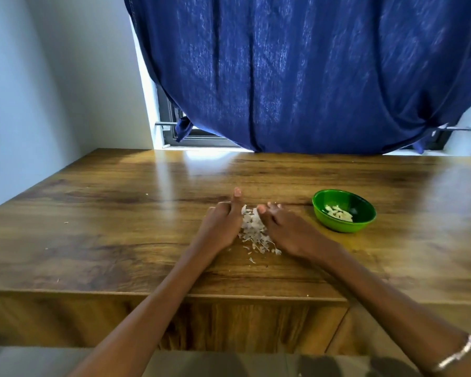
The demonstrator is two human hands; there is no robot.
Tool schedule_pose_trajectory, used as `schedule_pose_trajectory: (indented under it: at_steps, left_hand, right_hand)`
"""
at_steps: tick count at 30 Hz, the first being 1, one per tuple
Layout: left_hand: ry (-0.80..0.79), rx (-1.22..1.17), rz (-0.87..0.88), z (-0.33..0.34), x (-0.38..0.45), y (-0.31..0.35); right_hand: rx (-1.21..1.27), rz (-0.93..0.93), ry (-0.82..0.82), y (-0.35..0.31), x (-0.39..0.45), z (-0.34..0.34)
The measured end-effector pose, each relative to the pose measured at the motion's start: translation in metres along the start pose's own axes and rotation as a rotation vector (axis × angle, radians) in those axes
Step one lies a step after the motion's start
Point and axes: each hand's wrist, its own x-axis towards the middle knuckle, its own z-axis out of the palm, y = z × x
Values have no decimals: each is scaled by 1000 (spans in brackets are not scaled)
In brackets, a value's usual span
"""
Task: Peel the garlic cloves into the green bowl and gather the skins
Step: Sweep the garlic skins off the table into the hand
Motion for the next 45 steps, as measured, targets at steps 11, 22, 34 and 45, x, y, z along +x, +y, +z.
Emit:
schedule_pose_trajectory:
  at_steps: [11, 22, 34, 45]
  left_hand:
    - [39, -1, -83, -12, 18, 0]
    - [287, -317, -87, 2, 16, 7]
    - [57, -458, -53, 7, 12, 7]
    - [185, -680, -156, 15, 10, 10]
  right_hand:
    - [106, 128, 150, 22, -38, -5]
    - [302, 115, 326, 9, 8, -19]
    - [371, 49, 107, 20, -9, -3]
    - [294, 52, 85, 9, -10, 20]
